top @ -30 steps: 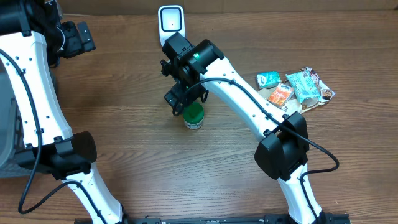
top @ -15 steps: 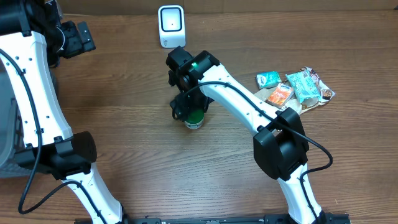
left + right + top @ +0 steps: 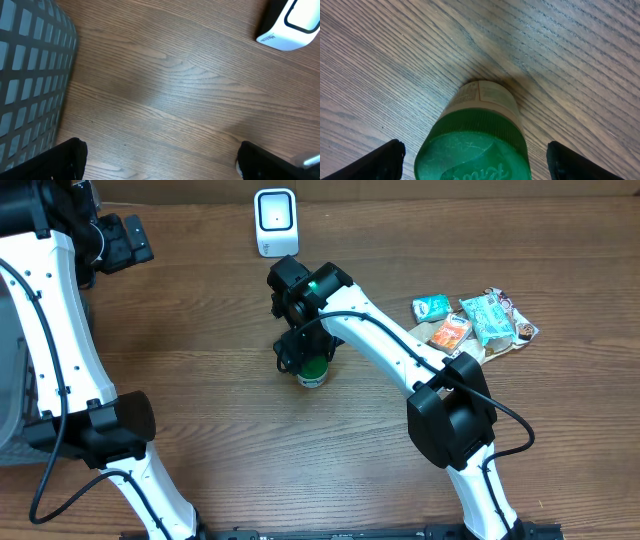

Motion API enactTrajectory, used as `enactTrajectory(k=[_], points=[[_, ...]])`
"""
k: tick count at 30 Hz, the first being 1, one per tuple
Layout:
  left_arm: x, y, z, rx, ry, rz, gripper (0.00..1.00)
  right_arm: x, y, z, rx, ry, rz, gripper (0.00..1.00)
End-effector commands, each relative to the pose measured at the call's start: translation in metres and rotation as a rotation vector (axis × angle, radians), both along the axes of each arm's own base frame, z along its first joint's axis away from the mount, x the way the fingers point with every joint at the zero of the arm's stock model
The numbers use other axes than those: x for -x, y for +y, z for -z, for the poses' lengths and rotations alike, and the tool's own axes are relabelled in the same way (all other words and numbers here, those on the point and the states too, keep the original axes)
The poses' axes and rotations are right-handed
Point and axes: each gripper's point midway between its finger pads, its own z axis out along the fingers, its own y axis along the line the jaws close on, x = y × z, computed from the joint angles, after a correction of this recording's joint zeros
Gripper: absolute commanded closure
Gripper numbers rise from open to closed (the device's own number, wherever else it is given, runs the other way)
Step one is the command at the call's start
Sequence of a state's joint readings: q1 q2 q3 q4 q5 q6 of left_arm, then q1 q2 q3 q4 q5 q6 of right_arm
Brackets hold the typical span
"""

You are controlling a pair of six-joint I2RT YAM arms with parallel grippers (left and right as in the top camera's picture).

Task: Scan the item barcode
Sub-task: 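Lift the jar and hold it under the scanner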

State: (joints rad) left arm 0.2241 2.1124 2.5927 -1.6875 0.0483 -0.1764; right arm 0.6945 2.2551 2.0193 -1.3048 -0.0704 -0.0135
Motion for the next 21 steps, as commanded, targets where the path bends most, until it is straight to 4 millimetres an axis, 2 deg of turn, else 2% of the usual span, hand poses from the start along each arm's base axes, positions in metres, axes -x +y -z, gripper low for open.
enactTrajectory(k=[1, 7, 15, 21], points=[[0.0006, -0.0007, -0.0057, -0.017, -0.014, 0.020, 0.00, 0.0003, -0.0027, 0.0114, 0.019, 0.020, 0.013, 0.11], [0.0006, -0.0007, -0.0057, -0.017, -0.014, 0.020, 0.00, -0.0020, -0.0059, 0.0130, 0.039, 0.008, 0.015, 0.22], [0.0006, -0.0007, -0.0057, -0.017, -0.014, 0.020, 0.00, -0.0064, -0.0121, 0.0134, 0.074, -0.019, 0.018, 0.28], [0.0006, -0.0007, -0.0057, -0.017, -0.014, 0.020, 0.00, -0.0071, -0.0115, 0.0131, 0.071, -0.022, 0.018, 0.52]])
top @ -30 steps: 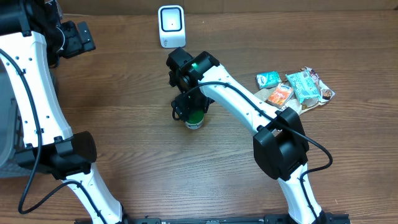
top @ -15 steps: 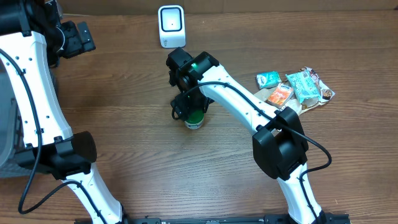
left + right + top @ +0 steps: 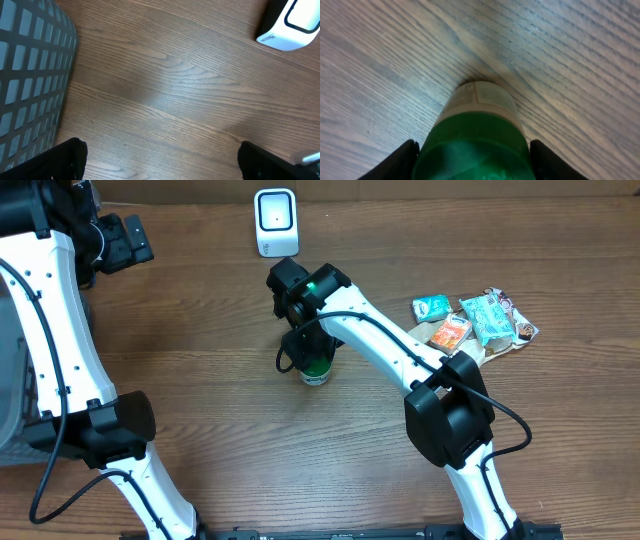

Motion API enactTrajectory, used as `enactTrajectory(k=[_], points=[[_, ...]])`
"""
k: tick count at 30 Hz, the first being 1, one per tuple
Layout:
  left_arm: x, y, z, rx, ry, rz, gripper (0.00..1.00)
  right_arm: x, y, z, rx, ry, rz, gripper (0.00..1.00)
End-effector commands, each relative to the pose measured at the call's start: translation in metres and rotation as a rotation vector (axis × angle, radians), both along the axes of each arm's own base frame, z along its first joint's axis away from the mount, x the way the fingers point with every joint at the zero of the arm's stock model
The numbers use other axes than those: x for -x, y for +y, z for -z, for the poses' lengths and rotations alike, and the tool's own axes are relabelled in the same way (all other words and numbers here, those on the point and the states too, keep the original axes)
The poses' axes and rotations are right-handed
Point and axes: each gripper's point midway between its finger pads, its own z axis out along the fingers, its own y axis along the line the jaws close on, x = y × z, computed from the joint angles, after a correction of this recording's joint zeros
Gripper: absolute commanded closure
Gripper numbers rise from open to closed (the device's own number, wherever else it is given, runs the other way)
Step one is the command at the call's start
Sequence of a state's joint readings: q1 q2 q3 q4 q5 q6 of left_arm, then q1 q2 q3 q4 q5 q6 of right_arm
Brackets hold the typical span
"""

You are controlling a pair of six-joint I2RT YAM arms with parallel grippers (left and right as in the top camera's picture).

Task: Scan the item barcode
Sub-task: 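Lift the jar and hold it under the scanner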

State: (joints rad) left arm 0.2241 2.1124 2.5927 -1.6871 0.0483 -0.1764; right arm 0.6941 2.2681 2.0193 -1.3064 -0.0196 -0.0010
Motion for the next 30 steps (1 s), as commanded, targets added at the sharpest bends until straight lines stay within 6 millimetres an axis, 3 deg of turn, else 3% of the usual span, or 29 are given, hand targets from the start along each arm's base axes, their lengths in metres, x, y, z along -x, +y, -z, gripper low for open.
enactTrajectory(k=[1, 5, 12, 19, 24, 30], points=[[0.001, -0.001, -0.006, -0.017, -0.014, 0.020, 0.00, -0.003, -0.004, 0.006, 0.022, -0.004, 0.001, 0.52], [0.001, -0.001, -0.006, -0.017, -0.014, 0.020, 0.00, -0.013, 0.002, -0.012, -0.003, -0.045, 0.004, 0.52], [0.001, -0.001, -0.006, -0.017, -0.014, 0.020, 0.00, -0.032, 0.007, -0.093, -0.136, -0.120, 0.035, 0.55], [0.001, -0.001, -0.006, -0.016, -0.013, 0.020, 0.00, -0.041, 0.008, -0.186, -0.595, -0.018, 0.070, 0.62], [0.001, -0.001, -0.006, -0.016, -0.013, 0.020, 0.01, -0.036, -0.004, -0.241, -0.982, 0.098, -0.063, 0.63], [0.001, -0.001, -0.006, -0.016, -0.013, 0.020, 0.01, -0.051, -0.030, -0.249, -1.043, 0.043, -0.086, 0.64]])
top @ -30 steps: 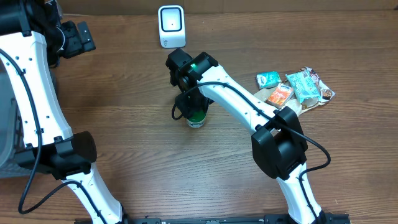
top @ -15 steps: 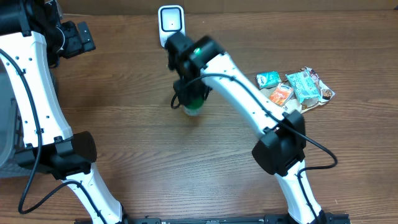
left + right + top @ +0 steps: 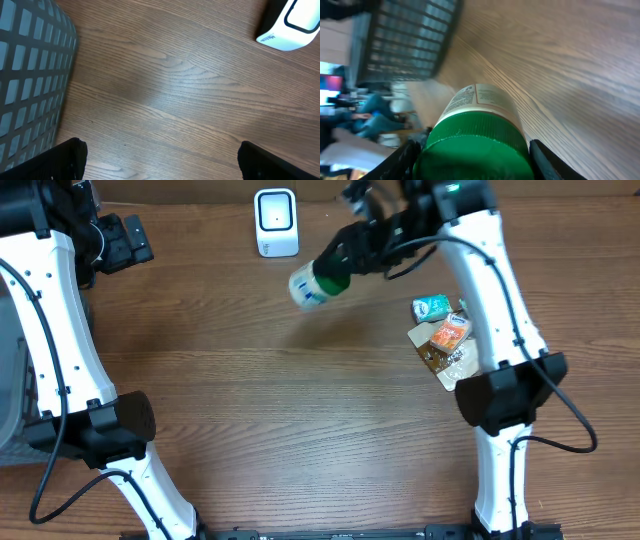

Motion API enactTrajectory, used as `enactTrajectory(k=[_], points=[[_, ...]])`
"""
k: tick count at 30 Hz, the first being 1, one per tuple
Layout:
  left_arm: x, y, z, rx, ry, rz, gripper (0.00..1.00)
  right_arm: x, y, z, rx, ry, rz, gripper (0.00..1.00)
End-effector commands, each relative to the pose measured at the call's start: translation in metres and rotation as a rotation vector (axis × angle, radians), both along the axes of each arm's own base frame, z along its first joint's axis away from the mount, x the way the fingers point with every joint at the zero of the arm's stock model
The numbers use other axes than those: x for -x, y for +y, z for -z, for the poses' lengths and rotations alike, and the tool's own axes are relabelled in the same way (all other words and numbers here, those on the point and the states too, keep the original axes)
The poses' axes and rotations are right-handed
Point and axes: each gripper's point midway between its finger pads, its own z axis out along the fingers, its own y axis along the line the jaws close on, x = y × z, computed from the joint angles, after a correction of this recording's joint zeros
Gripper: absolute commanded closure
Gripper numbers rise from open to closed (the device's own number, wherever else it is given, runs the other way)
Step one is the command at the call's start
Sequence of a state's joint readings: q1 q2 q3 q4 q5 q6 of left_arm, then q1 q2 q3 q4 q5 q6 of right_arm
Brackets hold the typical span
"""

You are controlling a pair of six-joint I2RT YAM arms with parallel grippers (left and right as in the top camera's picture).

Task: Scan the item barcode
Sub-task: 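Lift the jar and hold it under the scanner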

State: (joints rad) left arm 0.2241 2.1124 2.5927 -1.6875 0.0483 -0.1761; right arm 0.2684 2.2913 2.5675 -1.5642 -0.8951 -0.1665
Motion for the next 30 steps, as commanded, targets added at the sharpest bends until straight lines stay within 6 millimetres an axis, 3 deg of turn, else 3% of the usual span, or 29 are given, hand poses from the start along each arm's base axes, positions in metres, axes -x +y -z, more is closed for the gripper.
enactTrajectory(k=[1, 5, 8, 12, 15, 21, 30], points=[[0.001, -0.001, -0.006, -0.016, -0.014, 0.019, 0.01, 0.018, 0.012, -0.049, -0.154, -0.136, -0.110, 0.64], [0.001, -0.001, -0.006, -0.016, -0.014, 0.019, 0.00, -0.012, 0.007, -0.031, 0.010, -0.283, -0.052, 0.64], [0.001, -0.001, -0.006, -0.016, -0.014, 0.019, 0.01, -0.051, 0.002, -0.013, 0.242, -0.460, 0.050, 0.67], [0.001, -0.001, -0.006, -0.016, -0.014, 0.019, 0.00, -0.101, 0.009, -0.014, 0.435, -0.709, 0.190, 0.69], [0.001, -0.001, -0.006, -0.016, -0.014, 0.019, 0.01, -0.131, 0.026, -0.025, 0.516, -0.949, 0.204, 0.68], [0.001, -0.001, -0.006, -0.016, -0.014, 0.019, 0.01, -0.156, 0.066, -0.027, 0.584, -1.321, 0.005, 0.68], [0.001, -0.001, -0.006, -0.016, -0.014, 0.019, 0.00, -0.193, 0.086, -0.010, 0.623, -1.550, -0.042, 0.67]])
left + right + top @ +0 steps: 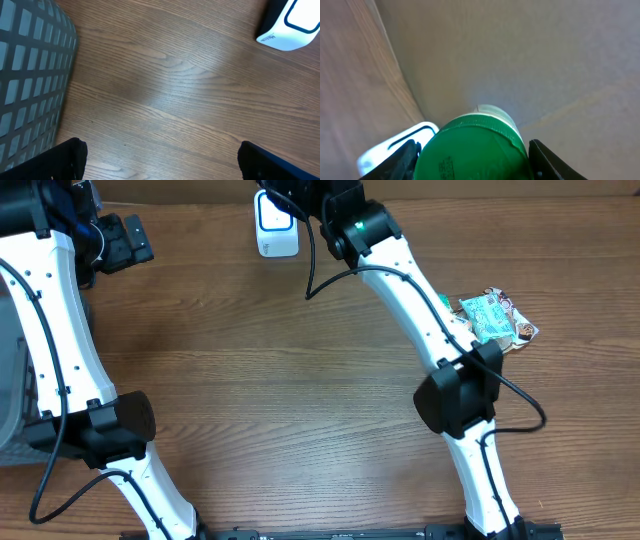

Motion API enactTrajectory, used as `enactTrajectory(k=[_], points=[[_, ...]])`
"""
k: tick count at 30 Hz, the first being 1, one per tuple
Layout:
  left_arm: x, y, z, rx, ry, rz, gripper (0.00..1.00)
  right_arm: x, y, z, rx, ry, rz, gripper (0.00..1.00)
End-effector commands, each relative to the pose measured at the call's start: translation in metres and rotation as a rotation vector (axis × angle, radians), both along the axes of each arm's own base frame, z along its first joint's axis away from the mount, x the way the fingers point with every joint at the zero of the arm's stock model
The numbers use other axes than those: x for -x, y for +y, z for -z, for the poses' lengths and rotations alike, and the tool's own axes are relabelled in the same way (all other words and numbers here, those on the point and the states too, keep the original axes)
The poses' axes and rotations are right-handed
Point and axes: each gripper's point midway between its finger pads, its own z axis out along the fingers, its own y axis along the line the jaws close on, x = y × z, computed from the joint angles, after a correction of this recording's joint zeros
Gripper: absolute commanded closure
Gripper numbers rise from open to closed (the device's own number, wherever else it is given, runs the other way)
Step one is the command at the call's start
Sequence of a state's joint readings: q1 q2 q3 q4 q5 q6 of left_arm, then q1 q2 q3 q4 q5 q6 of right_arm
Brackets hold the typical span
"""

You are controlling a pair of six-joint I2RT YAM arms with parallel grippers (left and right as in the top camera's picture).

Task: Scan the item barcode
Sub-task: 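Lift the jar and hold it under the scanner, then carry the jar right and lower it beside the tissue pile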

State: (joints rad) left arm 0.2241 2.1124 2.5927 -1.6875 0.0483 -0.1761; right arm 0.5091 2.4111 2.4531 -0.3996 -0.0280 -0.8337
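My right gripper (472,161) is shut on the green cap of a bottle (476,145) whose pale label end points away from the camera. The white barcode scanner (395,146) sits just left of and behind the bottle, in front of a cardboard wall. From overhead, the right gripper (300,198) hangs at the table's back edge right beside the scanner (275,225), and the bottle is hidden under the arm. My left gripper (160,156) is open over bare wood at the far left, with the scanner (294,24) at its upper right.
A grey mesh basket (30,75) stands at the left edge of the table. Several snack packets (497,318) lie at the right. A cardboard wall (520,60) rises behind the scanner.
My right gripper has carried the bottle from mid-air, right of and nearer than the scanner, to the table's back edge right beside the scanner. The left arm has not moved.
My right gripper stood open around the green-capped bottle, which was upright in the middle of the table. Then it was shut on the cap. Then the bottle was off the table, tipped on its side to the right of the scanner, and now it is held beside the scanner.
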Motion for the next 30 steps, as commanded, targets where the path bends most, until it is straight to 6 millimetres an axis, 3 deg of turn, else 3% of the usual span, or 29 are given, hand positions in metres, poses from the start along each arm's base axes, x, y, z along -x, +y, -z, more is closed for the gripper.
enactTrajectory(k=[1, 10, 18, 25, 30], points=[[0.001, -0.001, -0.006, -0.016, -0.014, 0.019, 0.01, -0.014, 0.000, 0.012, 0.083, -0.080, -0.008, 0.67], [0.001, -0.001, -0.006, -0.016, -0.014, 0.019, 0.00, -0.031, 0.009, 0.068, 0.189, -0.113, -0.044, 0.67], [0.001, -0.001, -0.006, -0.016, -0.014, 0.019, 0.00, -0.034, 0.011, 0.083, 0.219, -0.113, -0.054, 0.67], [0.001, -0.001, -0.006, -0.016, -0.014, 0.019, 0.01, -0.034, 0.012, 0.071, 0.170, -0.118, -0.044, 0.68], [0.001, -0.001, -0.006, -0.016, -0.014, 0.019, 0.00, -0.012, 0.012, 0.014, -0.073, -0.012, -0.050, 0.68]])
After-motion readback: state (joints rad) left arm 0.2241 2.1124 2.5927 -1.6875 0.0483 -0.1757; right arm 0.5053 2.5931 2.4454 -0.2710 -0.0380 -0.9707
